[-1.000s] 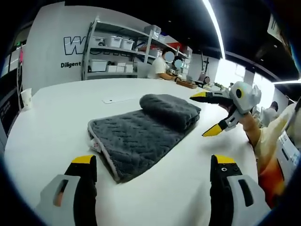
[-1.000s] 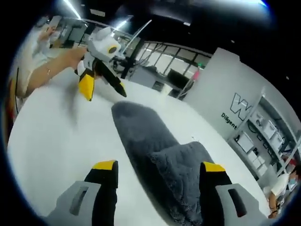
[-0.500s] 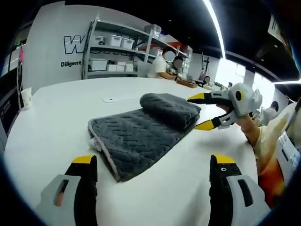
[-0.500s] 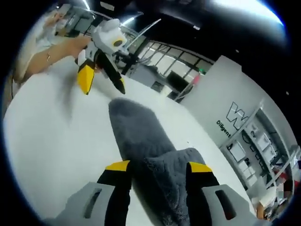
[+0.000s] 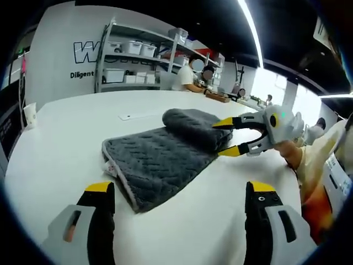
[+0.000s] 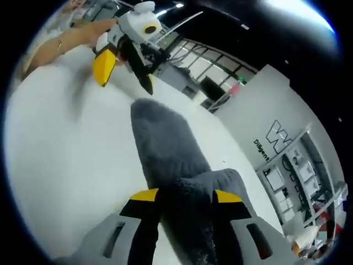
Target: Open the folded towel by lifting each exposed corner and separating the folded layers until the towel lies flat within the target outline without major curled edges
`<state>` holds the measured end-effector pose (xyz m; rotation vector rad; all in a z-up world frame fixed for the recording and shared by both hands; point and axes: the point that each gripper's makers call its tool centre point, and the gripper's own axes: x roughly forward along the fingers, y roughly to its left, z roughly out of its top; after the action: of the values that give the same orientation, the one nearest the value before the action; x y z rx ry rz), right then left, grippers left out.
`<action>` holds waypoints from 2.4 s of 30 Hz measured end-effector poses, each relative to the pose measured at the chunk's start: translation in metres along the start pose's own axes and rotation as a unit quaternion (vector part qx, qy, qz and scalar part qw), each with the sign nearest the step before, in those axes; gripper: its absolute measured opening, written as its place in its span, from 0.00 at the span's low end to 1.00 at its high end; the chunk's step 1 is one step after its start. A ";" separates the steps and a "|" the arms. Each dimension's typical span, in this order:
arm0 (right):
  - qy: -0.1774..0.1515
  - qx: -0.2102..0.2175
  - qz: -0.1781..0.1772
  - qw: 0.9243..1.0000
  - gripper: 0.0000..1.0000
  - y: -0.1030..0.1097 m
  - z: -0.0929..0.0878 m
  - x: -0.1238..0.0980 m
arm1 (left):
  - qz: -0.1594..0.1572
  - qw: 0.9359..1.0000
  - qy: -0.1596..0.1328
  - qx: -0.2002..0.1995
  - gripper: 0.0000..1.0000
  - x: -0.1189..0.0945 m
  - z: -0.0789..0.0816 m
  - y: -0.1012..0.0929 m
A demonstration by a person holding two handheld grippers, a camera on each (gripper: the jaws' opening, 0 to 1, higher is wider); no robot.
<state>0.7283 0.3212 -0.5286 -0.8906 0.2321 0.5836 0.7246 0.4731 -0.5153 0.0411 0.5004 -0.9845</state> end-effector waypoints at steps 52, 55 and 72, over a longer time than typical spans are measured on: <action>-0.101 0.249 -0.258 0.928 0.00 -0.150 -0.043 -0.118 | 0.002 1.000 0.019 0.012 0.97 0.002 -0.007 0.000; -0.106 0.260 -0.271 0.921 0.00 -0.157 -0.050 -0.127 | 0.002 1.000 0.019 0.013 0.97 0.002 -0.007 0.000; -0.075 0.293 -0.331 0.894 0.00 -0.171 -0.101 -0.161 | 0.005 1.000 0.024 0.011 0.97 0.002 -0.010 0.002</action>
<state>0.6979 0.0970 -0.4094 -0.2876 -0.0485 -0.0705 0.7235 0.4749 -0.5253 0.0867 0.5323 -0.9820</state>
